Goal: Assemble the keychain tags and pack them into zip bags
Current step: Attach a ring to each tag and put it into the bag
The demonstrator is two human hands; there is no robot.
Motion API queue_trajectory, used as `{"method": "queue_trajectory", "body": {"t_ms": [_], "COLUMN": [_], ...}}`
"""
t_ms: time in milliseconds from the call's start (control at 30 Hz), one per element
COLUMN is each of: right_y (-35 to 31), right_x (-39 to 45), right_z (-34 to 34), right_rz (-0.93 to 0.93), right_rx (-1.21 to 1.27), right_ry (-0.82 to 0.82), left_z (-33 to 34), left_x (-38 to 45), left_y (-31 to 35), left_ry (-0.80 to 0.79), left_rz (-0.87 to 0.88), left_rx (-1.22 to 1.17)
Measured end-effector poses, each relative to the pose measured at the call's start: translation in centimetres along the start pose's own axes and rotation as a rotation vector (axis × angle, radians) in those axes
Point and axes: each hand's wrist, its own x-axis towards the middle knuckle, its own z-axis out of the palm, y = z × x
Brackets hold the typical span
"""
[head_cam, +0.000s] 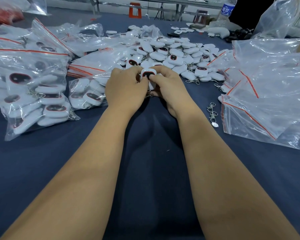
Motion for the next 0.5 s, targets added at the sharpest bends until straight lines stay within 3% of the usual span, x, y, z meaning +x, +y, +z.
{"method": "queue_trajectory", "body": {"t_ms": [500], "right_y": [-0.05], "right_x": [-0.05], "right_z": [0.1], "right_rz": [-0.007], "right_rx": [0.011], "right_ry": [-0.036], "left_z": [0.02], "left_x": [0.08], "left_y": [0.03], "left_ry": [-0.011], "left_rz": [-0.069], "left_rx": [-0.007]}}
